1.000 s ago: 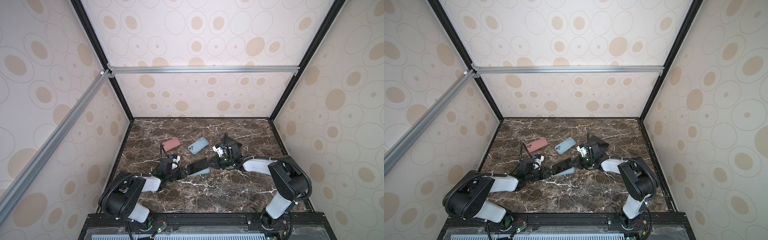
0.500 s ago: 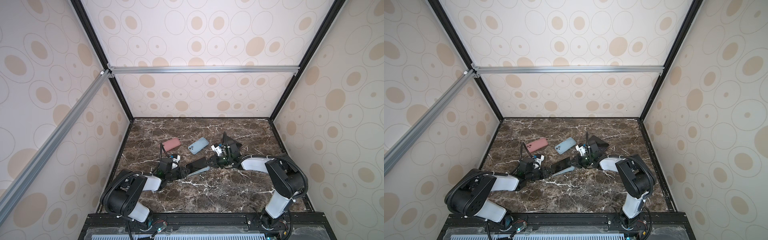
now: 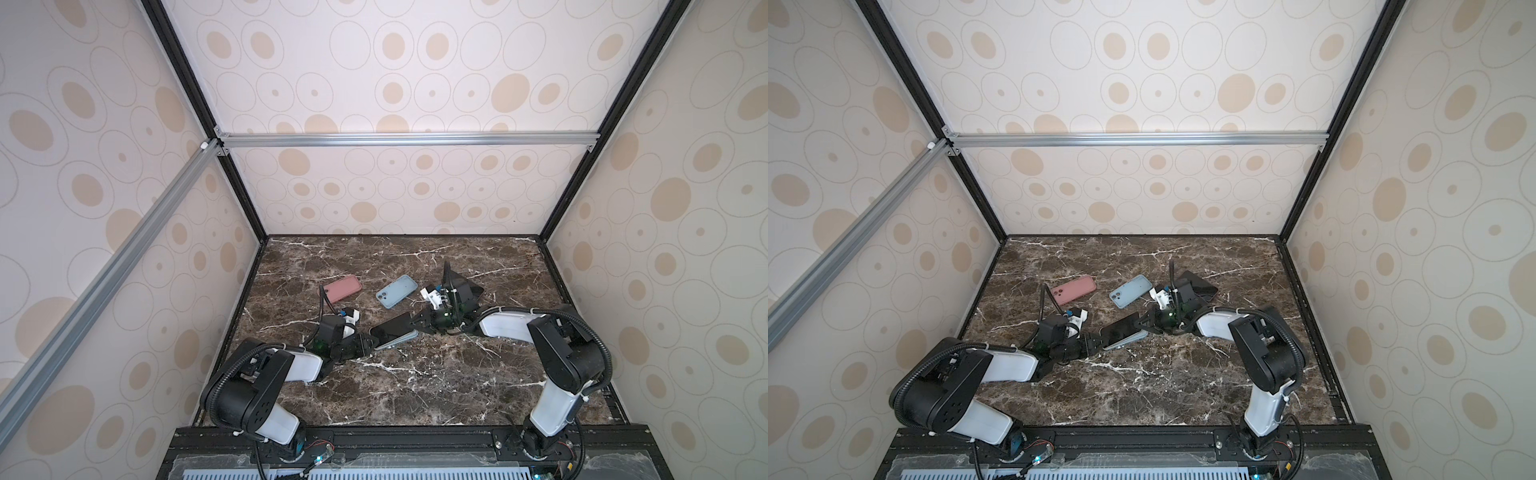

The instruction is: Put the phone into the phone case

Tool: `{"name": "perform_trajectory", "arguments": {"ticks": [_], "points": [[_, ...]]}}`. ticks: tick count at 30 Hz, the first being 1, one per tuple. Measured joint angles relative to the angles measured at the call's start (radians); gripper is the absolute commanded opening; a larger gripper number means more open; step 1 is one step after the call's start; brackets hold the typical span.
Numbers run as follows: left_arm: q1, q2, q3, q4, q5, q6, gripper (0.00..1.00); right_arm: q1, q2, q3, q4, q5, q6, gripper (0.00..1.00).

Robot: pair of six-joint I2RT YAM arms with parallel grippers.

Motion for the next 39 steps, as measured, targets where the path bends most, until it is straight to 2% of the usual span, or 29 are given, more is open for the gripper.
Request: {"name": "perform_trajectory", "arguments": {"ticks": [9, 29, 39], "points": [[0.0, 0.0, -0.001, 0.0, -0.003, 0.0, 0.31, 0.013, 0.013, 0.025, -0.091, 0.079, -0.042, 0.2], [-0.016, 0.0, -0.004, -0.016, 0.001, 0.011, 0.21, 0.075, 0.015, 0.129, -0.406, 0.288, -0.187, 0.35], [-0.054, 0.012, 0.006, -0.017, 0.013, 0.022, 0.21, 0.086, -0.018, 0.156, -0.543, 0.402, -0.242, 0.37]]}}
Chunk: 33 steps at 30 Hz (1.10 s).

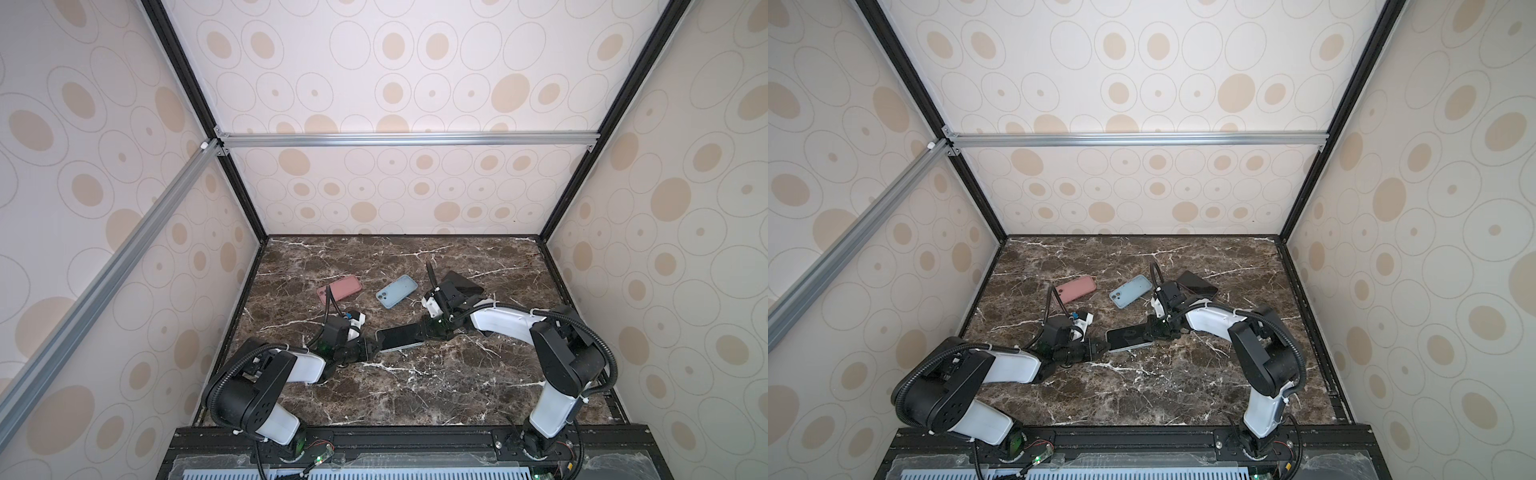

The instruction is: Put the phone into the phone case

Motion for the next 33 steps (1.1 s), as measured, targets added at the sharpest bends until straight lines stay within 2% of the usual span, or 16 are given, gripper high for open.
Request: {"name": "perform_trajectory", "arguments": {"ticks": [4, 8, 11, 15, 21, 33], "points": [[-0.01, 0.012, 0.015, -0.005, 0.003, 0.005, 0.23, 0.0, -0.018, 0.007, -0.038, 0.039, -0.018, 0.36], [-0.015, 0.006, 0.023, -0.016, 0.003, 0.011, 0.35, 0.001, -0.026, 0.028, -0.075, 0.08, -0.04, 0.36], [-0.018, -0.002, 0.043, -0.05, -0.005, 0.02, 0.39, 0.001, -0.028, 0.035, -0.092, 0.1, -0.055, 0.33], [-0.018, -0.003, 0.079, -0.114, -0.033, 0.043, 0.4, 0.001, -0.028, 0.035, -0.106, 0.109, -0.071, 0.29], [-0.018, -0.002, 0.119, -0.183, -0.071, 0.073, 0.38, 0.001, -0.027, 0.036, -0.114, 0.105, -0.082, 0.28], [-0.018, 0.017, 0.136, -0.212, -0.027, 0.096, 0.29, 0.001, 0.019, 0.037, -0.1, 0.075, -0.084, 0.25]]}}
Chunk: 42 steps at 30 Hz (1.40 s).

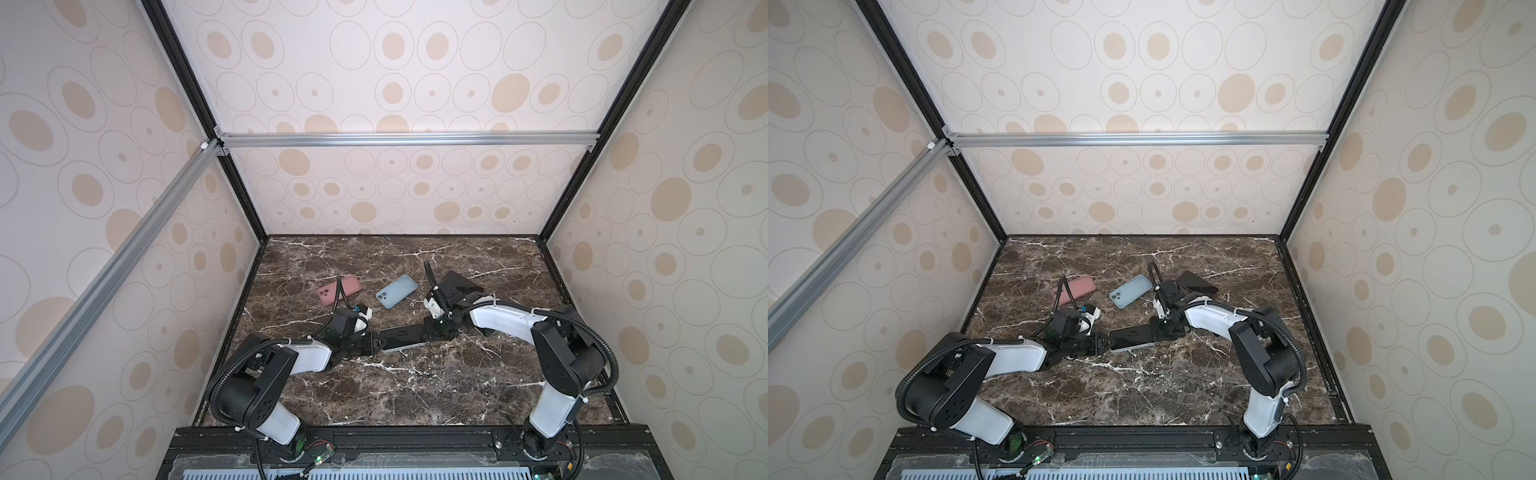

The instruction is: Put the phone into the phone case

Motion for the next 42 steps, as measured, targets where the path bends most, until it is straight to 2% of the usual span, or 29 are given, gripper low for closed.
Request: {"name": "perform_trajectory", "arguments": {"ticks": [8, 19, 26, 42], "points": [[0.002, 0.015, 0.008, -0.007, -0.004, 0.005, 0.22, -0.003, 0.013, 0.006, 0.012, -0.015, 0.005, 0.18], [0.003, 0.053, 0.058, -0.032, -0.037, 0.021, 0.14, -0.001, 0.014, 0.015, -0.005, 0.009, -0.001, 0.17], [0.003, 0.054, 0.06, -0.037, -0.038, 0.022, 0.14, 0.02, 0.023, 0.035, -0.031, 0.057, -0.01, 0.17], [0.003, 0.054, 0.06, -0.036, -0.038, 0.021, 0.14, 0.022, 0.031, 0.045, -0.041, 0.066, -0.006, 0.12]]}}
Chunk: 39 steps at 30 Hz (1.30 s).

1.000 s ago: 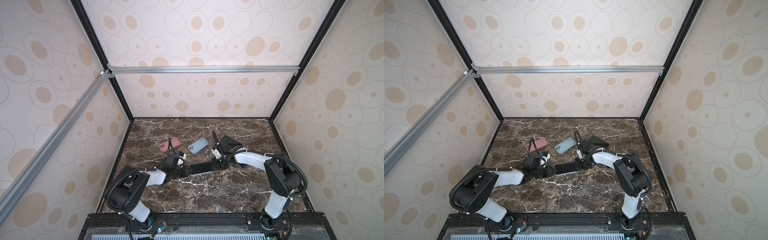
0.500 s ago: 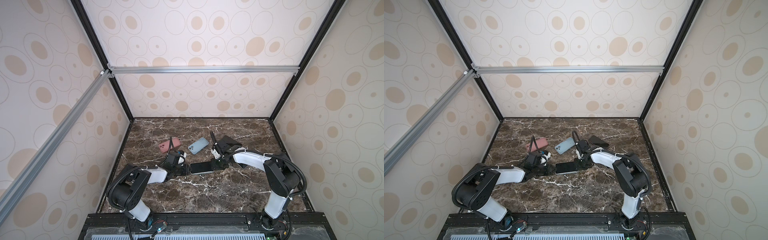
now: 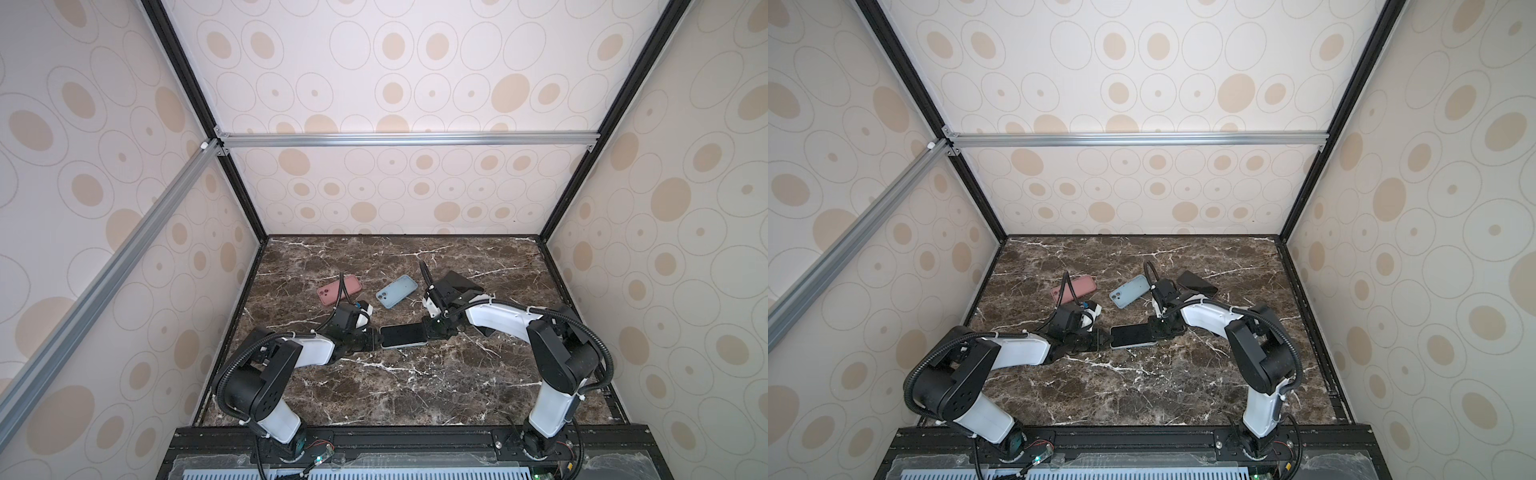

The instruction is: Put the phone into the phone case

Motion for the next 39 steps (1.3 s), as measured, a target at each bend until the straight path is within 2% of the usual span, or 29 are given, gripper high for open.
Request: {"name": "perform_trajectory", "arguments": {"ticks": [29, 39], "points": [[0.0, -0.002, -0.002, 0.002, -0.004, -0.005, 0.13, 0.018, 0.077, 0.086, -0.105, 0.034, 0.027, 0.13], [-0.004, -0.01, -0.007, 0.003, -0.016, -0.015, 0.13, 0.045, 0.087, 0.1, -0.122, 0.092, 0.035, 0.13]]}}
